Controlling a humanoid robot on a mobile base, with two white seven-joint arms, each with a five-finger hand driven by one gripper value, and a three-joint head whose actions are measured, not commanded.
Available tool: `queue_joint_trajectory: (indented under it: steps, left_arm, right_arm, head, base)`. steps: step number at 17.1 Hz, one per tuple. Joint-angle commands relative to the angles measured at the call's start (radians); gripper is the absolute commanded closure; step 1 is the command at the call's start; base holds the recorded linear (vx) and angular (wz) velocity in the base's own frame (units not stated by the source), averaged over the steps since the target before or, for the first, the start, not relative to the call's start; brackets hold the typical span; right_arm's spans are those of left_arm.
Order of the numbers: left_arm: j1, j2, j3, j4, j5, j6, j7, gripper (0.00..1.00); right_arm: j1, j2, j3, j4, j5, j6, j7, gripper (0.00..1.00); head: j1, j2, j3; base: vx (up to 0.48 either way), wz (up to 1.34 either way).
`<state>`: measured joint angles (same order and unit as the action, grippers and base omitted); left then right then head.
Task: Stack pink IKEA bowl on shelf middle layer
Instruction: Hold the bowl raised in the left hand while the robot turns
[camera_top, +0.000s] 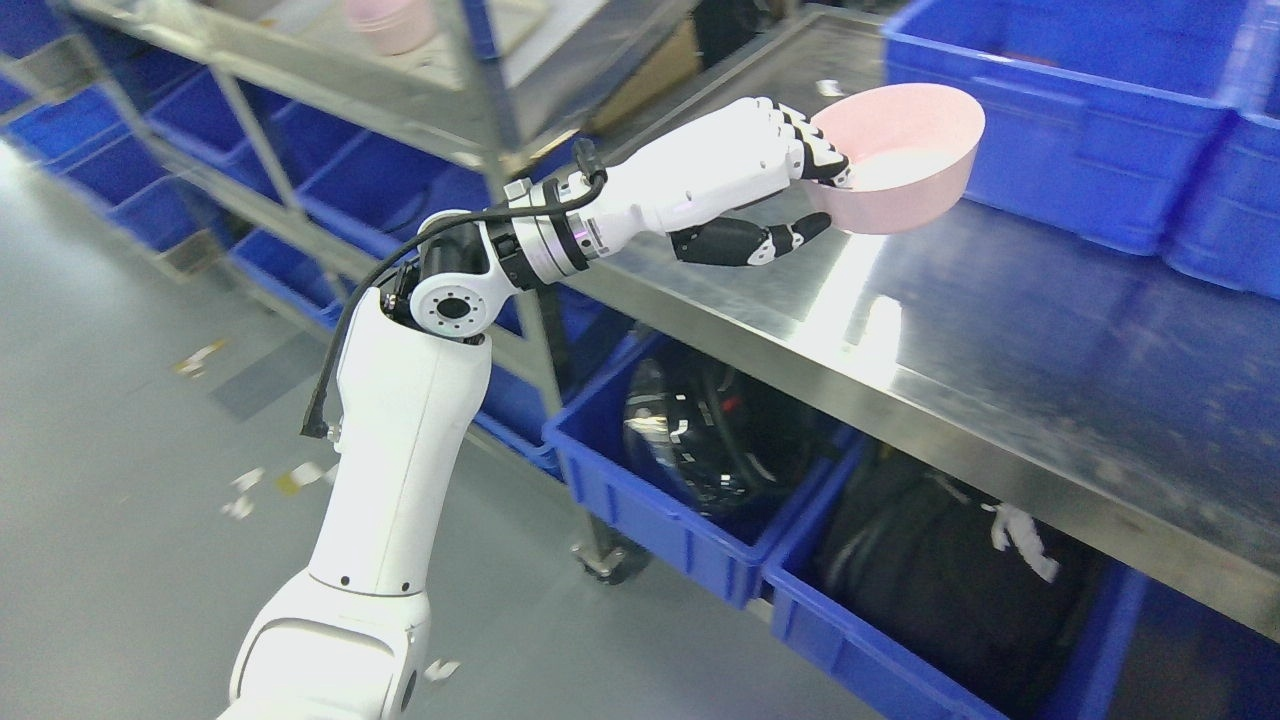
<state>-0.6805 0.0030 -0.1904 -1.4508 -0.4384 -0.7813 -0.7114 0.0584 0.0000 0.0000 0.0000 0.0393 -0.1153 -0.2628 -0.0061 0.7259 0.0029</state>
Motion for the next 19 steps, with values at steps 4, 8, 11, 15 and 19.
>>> queue_joint_trajectory:
  steps: [4, 8, 11, 15, 19]
  left_arm:
    - [0.061, 0.014, -0.006, -0.083, 0.027, -0.004, 0.003, 0.98]
    - [0.061, 0.014, -0.001, -0.085, 0.027, -0.004, 0.004, 0.97]
    - [0.061, 0.014, 0.000, -0.085, 0.027, -0.004, 0.004, 0.97]
    - [0.062, 0.014, 0.006, -0.085, 0.027, -0.004, 0.004, 0.97]
    - [0.061, 0.014, 0.014, -0.085, 0.027, -0.004, 0.004, 0.97]
  right_arm:
    - [0.000, -0.017, 0.005, -0.018, 0.001, 0.000, 0.000, 0.00]
    - [0.000, -0.017, 0.005, -0.018, -0.001, 0.000, 0.000, 0.00]
    - [0.000, -0.017, 0.003, -0.018, 0.001, 0.000, 0.000, 0.00]
    - [0.000, -0.017, 0.003, -0.018, -0.001, 0.000, 0.000, 0.00]
    - [0.000, -0.017, 0.005, -0.018, -0.001, 0.000, 0.000, 0.00]
  head:
    - [0.0000, 0.000, 0.000]
    - [0.0000, 0.000, 0.000]
    - [0.0000, 0.000, 0.000]
    - [0.0000, 0.000, 0.000]
    - [0.0000, 0.000, 0.000]
  base:
    - [-0.009, 1.60]
    - [0.082, 1.58]
    - [0.144, 1.02]
    - [0.215, 0.65]
    - [0.351, 0.10]
